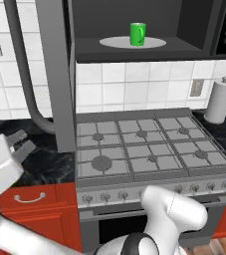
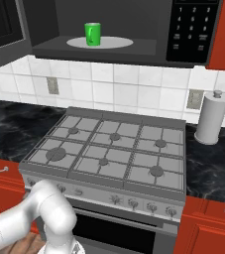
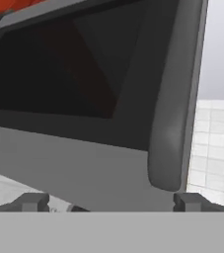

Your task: Pick the mug from the counter and place it inside the microwave. Then close the microwave.

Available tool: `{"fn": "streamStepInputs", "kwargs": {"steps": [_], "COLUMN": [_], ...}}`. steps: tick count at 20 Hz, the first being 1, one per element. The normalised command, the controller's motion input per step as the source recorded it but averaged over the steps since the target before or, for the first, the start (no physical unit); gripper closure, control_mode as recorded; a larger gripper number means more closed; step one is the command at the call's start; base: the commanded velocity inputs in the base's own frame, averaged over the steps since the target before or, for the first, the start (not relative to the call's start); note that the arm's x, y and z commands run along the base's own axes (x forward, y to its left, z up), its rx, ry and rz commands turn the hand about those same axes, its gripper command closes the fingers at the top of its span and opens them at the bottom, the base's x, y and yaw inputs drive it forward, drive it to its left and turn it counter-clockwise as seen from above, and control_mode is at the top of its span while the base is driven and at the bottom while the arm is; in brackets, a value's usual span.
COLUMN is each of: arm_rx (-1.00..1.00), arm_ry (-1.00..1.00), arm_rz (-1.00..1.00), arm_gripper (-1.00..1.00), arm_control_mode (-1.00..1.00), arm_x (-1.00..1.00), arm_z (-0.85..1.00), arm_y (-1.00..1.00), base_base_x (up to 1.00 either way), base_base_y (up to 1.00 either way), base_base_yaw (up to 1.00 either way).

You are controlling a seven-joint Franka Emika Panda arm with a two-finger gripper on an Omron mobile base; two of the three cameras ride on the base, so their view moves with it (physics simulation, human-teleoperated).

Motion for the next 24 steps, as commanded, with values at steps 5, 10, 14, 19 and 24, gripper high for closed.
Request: {"fn": "streamStepInputs", "kwargs": {"steps": [5,10,14,19,24], "arm_rx": [0.0,0.0,0.0,0.0,0.01], "arm_ry": [0.05,0.03,0.0,0.0,0.0], "arm_rz": [0.0,0.0,0.0,0.0,0.0], "arm_gripper": [-1.0,-1.0,-1.0,-1.0,-1.0], "arm_control_mode": [-1.0,-1.0,-1.0,-1.0,-1.0], "arm_x": [0.44,0.37,0.08,0.0,-0.02], "arm_z": [0.01,0.09,0.25,0.37,0.44], "arm_y": [-0.02,-0.3,-0.49,-0.7,-0.86], "base_base_x": [0.0,0.0,0.0,0.0,0.0], "base_base_y": [0.0,0.0,0.0,0.0,0.0], "base_base_yaw": [0.0,0.0,0.0,0.0,0.0]}}
